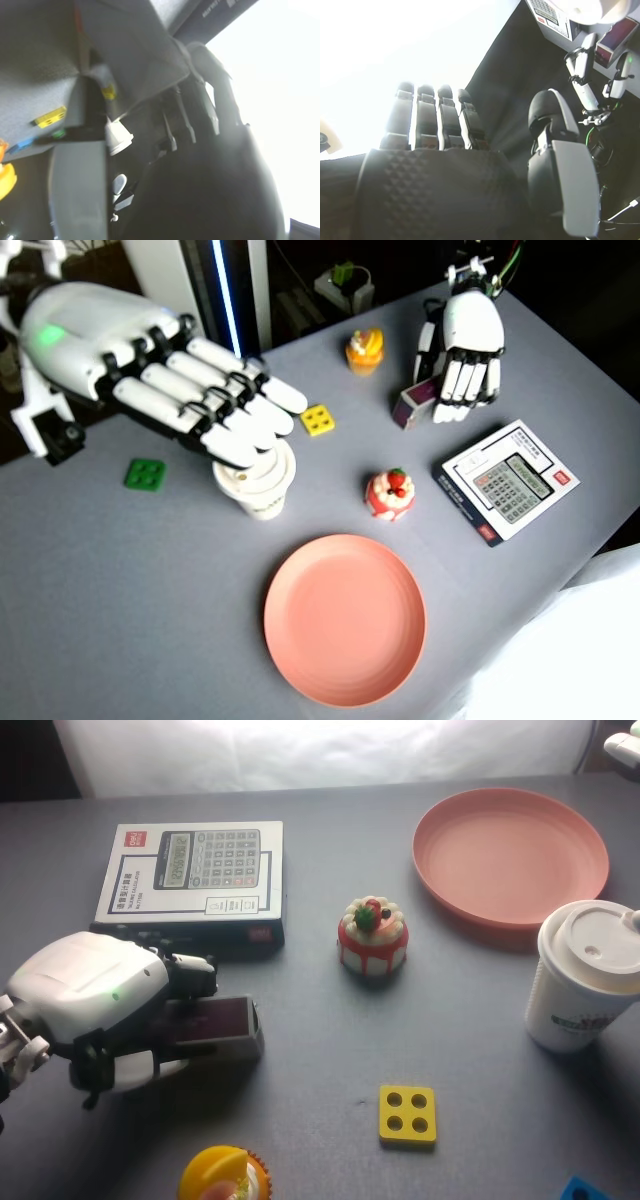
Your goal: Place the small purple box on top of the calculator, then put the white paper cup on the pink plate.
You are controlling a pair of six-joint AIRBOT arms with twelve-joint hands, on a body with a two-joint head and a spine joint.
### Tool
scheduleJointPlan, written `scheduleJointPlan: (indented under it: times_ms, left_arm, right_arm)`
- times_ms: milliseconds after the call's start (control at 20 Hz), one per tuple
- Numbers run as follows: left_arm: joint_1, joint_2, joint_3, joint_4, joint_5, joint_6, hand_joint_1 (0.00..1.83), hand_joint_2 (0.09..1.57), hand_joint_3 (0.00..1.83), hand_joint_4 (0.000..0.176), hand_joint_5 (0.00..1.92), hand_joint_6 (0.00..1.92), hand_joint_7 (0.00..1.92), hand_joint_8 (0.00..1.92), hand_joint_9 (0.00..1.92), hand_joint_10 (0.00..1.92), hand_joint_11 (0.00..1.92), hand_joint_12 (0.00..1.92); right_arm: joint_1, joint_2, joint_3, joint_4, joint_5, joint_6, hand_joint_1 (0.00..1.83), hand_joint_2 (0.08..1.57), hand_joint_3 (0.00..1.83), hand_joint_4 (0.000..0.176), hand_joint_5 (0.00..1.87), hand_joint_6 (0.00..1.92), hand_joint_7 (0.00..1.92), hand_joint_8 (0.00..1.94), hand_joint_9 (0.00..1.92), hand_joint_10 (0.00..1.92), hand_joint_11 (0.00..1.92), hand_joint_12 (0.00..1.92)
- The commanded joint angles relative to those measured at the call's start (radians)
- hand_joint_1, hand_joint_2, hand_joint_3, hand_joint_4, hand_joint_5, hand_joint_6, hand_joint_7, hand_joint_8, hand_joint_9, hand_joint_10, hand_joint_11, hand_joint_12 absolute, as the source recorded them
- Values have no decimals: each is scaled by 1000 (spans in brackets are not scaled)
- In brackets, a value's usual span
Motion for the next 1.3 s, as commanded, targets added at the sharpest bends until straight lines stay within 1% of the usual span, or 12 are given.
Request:
scheduleJointPlan:
  times_ms: [0,50,150,250,300,350,450,600,650,800,1000,1250]
  left_arm:
    - [-11,-7,1,6,-105,5,1148,1174,0,0,865,1143,978,1409,1050,1811,1087,1920]
    - [-11,-2,-3,3,-132,4,1141,1162,0,0,889,1121,1018,1702,1152,1899,1250,1921]
    - [-11,22,-20,3,-198,5,1126,1178,3,0,856,1172,962,1906,1174,1920,1301,1921]
    - [-11,41,-28,2,-259,5,1127,1181,0,0,855,1170,901,1772,1082,1921,1192,1921]
    - [-18,43,-23,-14,-286,5,1197,1203,3,0,798,1239,822,1447,987,1910,1075,1921]
    - [-26,43,-14,-34,-301,5,1219,1210,0,0,798,1048,832,1508,963,1856,1036,1921]
    - [-50,34,6,-72,-318,8,1221,1199,0,0,798,1218,831,1322,1030,1764,1095,1921]
    - [-119,-1,58,-122,-303,13,1223,1201,0,0,795,1231,823,1328,955,1812,1042,1921]
    - [-135,-10,71,-131,-291,13,1240,1184,0,0,830,1003,889,1388,952,1671,980,1921]
    - [-195,-59,138,-196,-235,13,1250,1162,0,0,869,911,938,1342,1009,1578,1004,1921]
    - [-264,-132,237,-285,-106,25,1246,1176,0,0,872,907,884,1419,912,1573,913,1921]
    - [-316,-197,331,-379,36,79,1223,1181,2,0,828,1057,889,1333,873,1178,791,1660]
  right_arm:
    - [9,0,6,7,123,-2,342,1248,0,0,0,0,0,0,0,0,0,0]
    - [8,0,6,8,123,-2,344,1256,3,0,0,0,0,0,0,0,0,0]
    - [7,0,7,9,123,-2,330,1261,5,0,0,0,0,0,0,0,0,0]
    - [8,0,7,10,123,-2,323,1256,3,0,0,0,0,0,0,0,0,0]
    - [8,-1,7,11,123,-2,308,1252,1,0,0,0,0,0,0,0,0,0]
    - [8,-3,8,12,123,-2,326,1253,1,0,0,0,0,0,0,0,0,0]
    - [9,-6,9,14,123,-2,304,1257,3,0,0,0,0,0,0,0,0,0]
    - [8,-7,9,15,123,-2,315,1263,5,0,0,0,0,0,0,0,0,0]
    - [8,-8,10,15,123,-2,309,1261,4,0,0,0,0,0,0,0,0,0]
    - [7,-14,12,15,123,-2,300,1260,3,0,0,0,0,0,0,0,0,0]
    - [7,-22,15,15,118,-2,303,1260,2,0,0,0,0,0,0,0,0,0]
    - [7,-29,20,15,111,-2,301,1248,0,0,0,0,0,0,0,0,0,0]
